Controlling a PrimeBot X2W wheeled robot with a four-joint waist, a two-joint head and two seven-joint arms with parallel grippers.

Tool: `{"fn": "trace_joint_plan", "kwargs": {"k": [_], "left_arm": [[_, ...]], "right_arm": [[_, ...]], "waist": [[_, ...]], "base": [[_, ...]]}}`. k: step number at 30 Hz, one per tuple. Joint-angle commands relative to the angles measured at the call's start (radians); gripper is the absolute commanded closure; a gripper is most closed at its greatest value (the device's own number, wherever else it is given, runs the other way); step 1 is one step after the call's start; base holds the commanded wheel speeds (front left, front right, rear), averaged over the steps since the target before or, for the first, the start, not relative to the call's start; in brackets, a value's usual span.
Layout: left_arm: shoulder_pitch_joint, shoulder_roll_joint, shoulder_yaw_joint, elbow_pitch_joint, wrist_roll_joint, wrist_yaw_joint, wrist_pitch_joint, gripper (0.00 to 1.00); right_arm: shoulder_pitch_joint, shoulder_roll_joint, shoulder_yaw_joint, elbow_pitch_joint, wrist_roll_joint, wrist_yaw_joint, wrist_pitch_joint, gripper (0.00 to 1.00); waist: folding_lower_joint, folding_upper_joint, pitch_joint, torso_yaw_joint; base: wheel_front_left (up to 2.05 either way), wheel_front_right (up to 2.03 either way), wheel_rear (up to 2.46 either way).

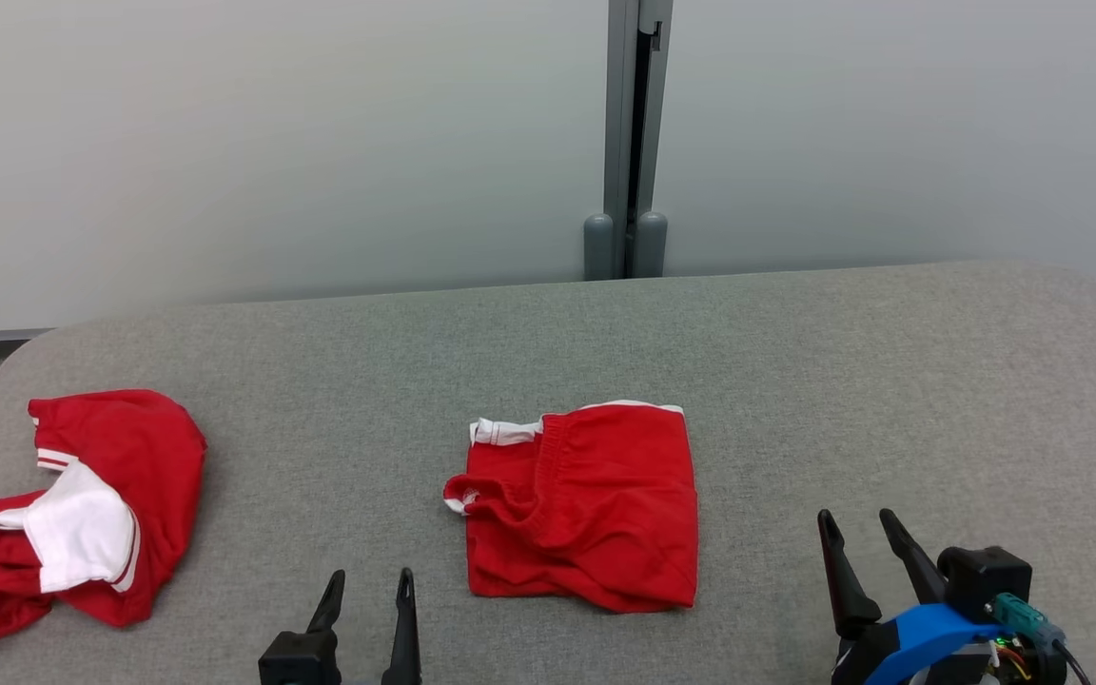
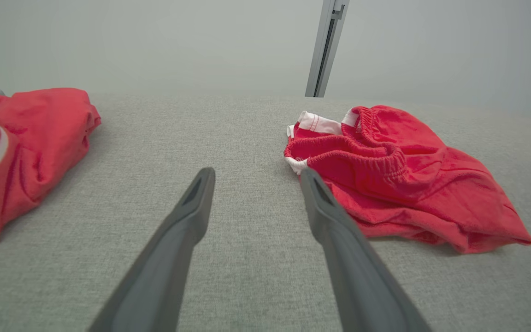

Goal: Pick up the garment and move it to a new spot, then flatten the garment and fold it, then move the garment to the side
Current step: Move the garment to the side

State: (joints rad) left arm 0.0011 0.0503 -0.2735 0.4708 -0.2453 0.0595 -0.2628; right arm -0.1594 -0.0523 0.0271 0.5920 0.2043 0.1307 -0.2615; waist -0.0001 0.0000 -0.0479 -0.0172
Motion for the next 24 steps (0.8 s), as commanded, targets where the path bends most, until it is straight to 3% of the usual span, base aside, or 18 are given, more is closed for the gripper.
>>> {"fn": "trace_joint_plan", "kwargs": {"k": [1,11,17,24], "left_arm": [[-0.008,0.001,-0.004,0.002,-0.005,-0.005,-0.003,0.0],[-0.023,0.001,-0.071,0.023,-0.032,-0.016,-0.003,0.0],[-0.032,0.0,-0.17,0.057,-0.06,-0.043,-0.003,0.0],[-0.036,0.0,-0.227,0.063,-0.082,-0.031,-0.003,0.0]], "right_arm": [[-0.002,0.0,0.008,0.004,0.003,0.0,-0.004,0.0],[-0.094,0.0,0.162,0.056,0.077,0.0,-0.005,0.0],[-0.241,-0.001,0.312,0.155,0.266,0.0,0.049,0.0],[-0.323,-0.001,0.394,0.247,0.448,0.0,0.078,0.0]], "waist": [[0.0001,0.0,0.002,0.002],[0.0001,0.0,0.037,0.085],[0.0001,0.0,0.073,0.197],[0.0001,0.0,0.099,0.268]], "base": [[0.0,0.0,0.0],[0.0,0.0,0.0],[0.0,0.0,0.0],[0.0,0.0,0.0]]}}
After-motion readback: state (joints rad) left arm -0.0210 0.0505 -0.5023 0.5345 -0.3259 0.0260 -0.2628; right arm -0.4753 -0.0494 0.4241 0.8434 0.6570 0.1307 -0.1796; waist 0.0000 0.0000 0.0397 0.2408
